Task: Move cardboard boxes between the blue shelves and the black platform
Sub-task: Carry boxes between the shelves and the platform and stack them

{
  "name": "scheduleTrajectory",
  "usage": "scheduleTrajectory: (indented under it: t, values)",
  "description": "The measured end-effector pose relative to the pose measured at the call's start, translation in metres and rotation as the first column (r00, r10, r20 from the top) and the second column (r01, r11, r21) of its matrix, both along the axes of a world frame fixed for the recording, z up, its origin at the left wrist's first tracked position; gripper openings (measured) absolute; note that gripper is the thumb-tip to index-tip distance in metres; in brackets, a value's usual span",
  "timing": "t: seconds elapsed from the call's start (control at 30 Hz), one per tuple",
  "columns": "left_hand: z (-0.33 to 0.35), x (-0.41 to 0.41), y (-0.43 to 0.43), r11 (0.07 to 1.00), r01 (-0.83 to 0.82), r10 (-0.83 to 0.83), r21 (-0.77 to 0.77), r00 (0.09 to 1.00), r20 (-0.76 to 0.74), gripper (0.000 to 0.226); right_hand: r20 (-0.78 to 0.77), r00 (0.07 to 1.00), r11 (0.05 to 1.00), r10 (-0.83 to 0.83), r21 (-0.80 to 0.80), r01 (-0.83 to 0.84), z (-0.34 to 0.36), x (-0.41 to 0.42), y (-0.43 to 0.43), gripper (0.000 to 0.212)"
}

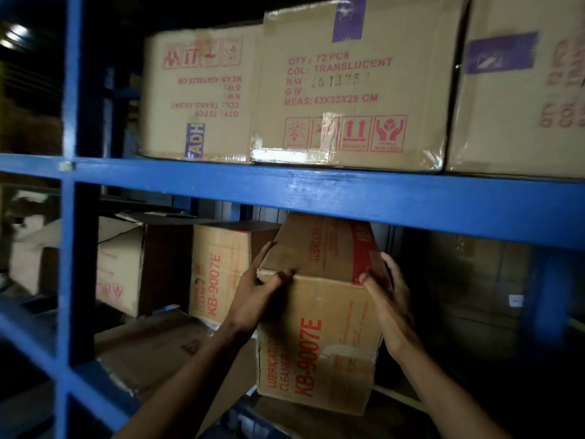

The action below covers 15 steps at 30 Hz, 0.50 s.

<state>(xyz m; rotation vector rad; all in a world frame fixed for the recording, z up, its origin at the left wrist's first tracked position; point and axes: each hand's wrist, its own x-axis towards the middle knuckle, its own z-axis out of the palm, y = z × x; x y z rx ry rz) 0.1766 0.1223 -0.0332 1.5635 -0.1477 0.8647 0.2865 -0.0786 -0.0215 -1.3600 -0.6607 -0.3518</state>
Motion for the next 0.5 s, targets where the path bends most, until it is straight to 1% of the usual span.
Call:
scheduleTrajectory:
  t: [0.03,0.1,0.17,0.27,0.4,0.5]
  values:
    - [0.001,-0.012,-0.013,0.999,-0.031,0.032,-0.010,0.999,0.013,0.069,0.022,1.000,1.000,0.018,-0.013,-0.018,0.002,-0.008,-0.010,0.052]
    - [0.000,-0.037,-0.039,0.996,-0.083,0.083,-0.017,0.996,0.028,0.069,0.040,0.997,0.998,0.063,-0.028,-0.062,-0.001,-0.024,-0.031,0.058]
    - [-0.004,-0.062,-0.069,0.995,-0.095,0.095,-0.029,0.995,0.009,0.071,0.046,0.996,0.997,0.074,-0.026,-0.073,-0.010,-0.039,-0.055,0.061]
    - [-0.016,-0.098,-0.112,0.992,-0.117,0.116,-0.045,0.993,-0.017,0.064,0.038,0.997,0.997,0.073,-0.038,-0.071,-0.026,-0.061,-0.090,0.063]
    - [-0.025,-0.143,-0.152,0.978,-0.209,0.209,-0.023,0.978,-0.007,0.074,0.037,0.984,0.984,0.174,-0.040,-0.172,-0.030,-0.092,-0.123,0.068]
    - [-0.020,-0.182,-0.173,0.956,-0.292,0.292,-0.009,0.956,0.005,0.076,0.067,0.967,0.969,0.245,0.001,-0.245,-0.022,-0.120,-0.131,0.062]
